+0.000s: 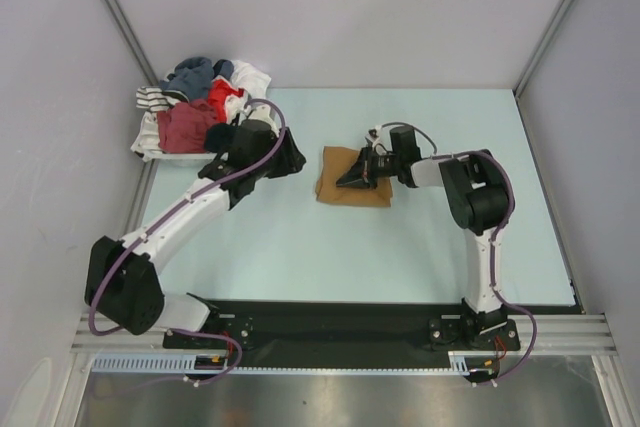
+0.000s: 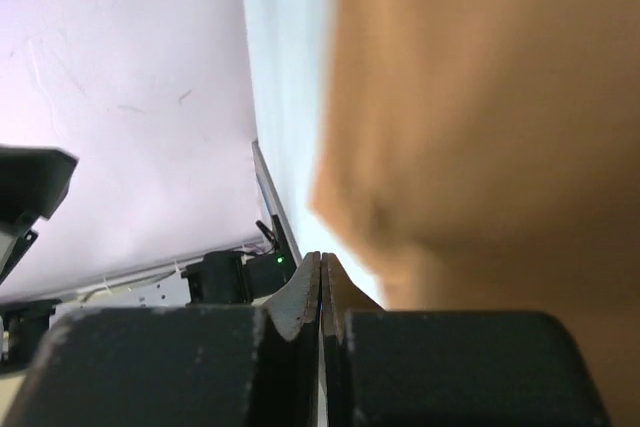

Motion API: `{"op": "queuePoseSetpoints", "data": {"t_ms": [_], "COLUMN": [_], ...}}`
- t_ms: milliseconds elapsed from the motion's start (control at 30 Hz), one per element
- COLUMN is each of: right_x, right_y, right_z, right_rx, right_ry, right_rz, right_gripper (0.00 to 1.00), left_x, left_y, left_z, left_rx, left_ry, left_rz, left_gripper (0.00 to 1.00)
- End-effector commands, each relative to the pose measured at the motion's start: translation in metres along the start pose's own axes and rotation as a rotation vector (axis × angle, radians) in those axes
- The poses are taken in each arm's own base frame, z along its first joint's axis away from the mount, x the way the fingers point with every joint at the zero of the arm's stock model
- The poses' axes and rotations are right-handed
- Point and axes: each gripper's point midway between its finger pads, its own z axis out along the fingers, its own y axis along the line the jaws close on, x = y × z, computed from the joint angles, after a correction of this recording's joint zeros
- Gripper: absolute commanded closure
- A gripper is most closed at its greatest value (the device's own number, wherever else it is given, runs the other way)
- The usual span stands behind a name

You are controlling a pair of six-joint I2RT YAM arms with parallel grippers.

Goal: Fold and stack the tank tops

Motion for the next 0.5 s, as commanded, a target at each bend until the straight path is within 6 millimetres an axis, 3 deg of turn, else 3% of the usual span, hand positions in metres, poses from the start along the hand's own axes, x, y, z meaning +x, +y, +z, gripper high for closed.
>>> {"op": "queuePoseSetpoints", "data": {"t_ms": [0,167,467], "right_x": [0.012,0.029,0.029], "right_y": [0.054,0.045,-0.049], "right_z": [-0.002,0.003,0.012], "right_rx": [-0.042,-0.024,0.107], "right_ry": [0.005,0.02,0.02], "right_rz": [-0.14,-0.135,0.018], "right_gripper": [0.99,0.99,1.0], "left_x": [-0.018,-0.014,-0.012], "left_y": [-0.01,-0.008,-0.006], "left_z": [-0.023,-0.03,-0.044], "left_rx": [0.04,0.032,0.039], "left_ry": [-0.066,-0.057,-0.067], "left_rz": [0.027,0.044,0.048], "left_gripper": [0.43,0.43,0.43]}}
